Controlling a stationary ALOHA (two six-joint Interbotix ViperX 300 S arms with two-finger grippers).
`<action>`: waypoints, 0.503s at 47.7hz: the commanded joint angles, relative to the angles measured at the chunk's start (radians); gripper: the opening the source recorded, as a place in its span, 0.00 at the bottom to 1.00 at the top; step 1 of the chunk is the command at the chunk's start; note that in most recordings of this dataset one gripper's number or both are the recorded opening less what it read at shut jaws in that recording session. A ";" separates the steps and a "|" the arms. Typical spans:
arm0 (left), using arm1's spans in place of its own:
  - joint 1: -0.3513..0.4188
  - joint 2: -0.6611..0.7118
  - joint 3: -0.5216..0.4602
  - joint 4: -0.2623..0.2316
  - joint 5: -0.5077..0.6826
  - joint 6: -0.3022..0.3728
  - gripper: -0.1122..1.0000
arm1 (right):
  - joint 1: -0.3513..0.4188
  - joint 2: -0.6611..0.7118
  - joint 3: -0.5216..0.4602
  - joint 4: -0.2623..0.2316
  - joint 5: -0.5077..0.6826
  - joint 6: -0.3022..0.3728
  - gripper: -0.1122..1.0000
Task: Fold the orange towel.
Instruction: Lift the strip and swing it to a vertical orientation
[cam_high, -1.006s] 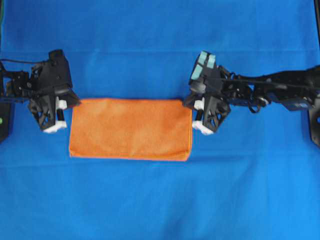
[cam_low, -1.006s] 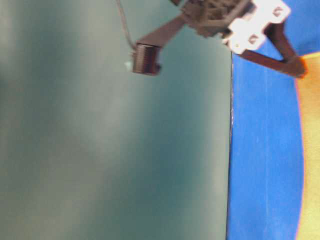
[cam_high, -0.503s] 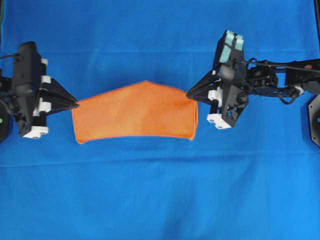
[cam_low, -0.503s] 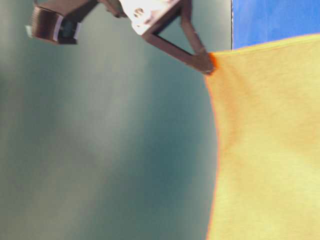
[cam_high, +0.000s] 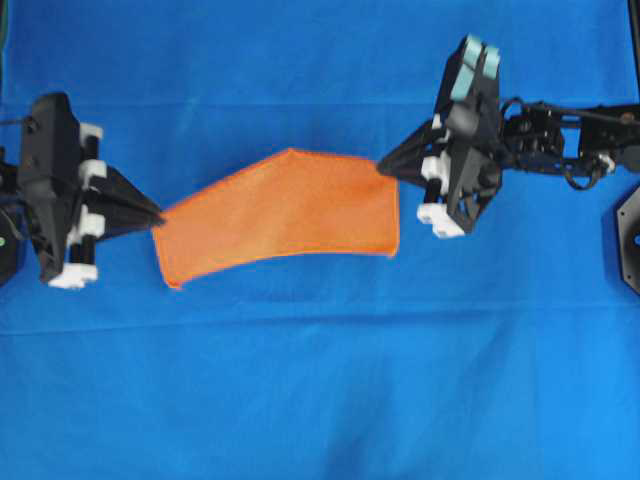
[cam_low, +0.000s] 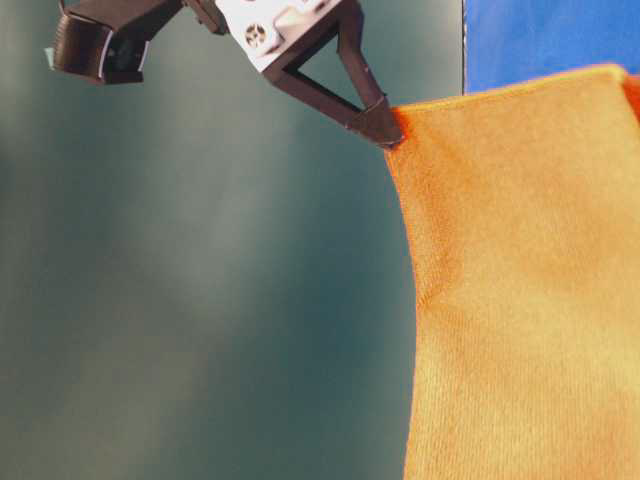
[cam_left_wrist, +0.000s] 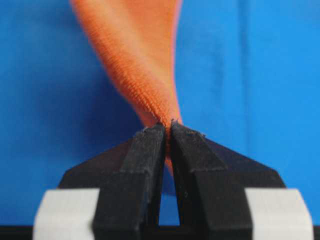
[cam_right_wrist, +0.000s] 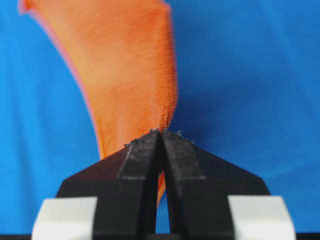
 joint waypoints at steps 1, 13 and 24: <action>-0.034 0.051 -0.049 0.002 -0.071 0.002 0.12 | -0.052 -0.011 -0.012 -0.018 -0.008 -0.002 0.12; -0.084 0.264 -0.183 0.002 -0.202 0.020 0.12 | -0.209 0.032 -0.038 -0.074 -0.008 -0.002 0.12; -0.104 0.492 -0.393 0.002 -0.216 0.046 0.12 | -0.316 0.080 -0.095 -0.138 -0.009 -0.003 0.12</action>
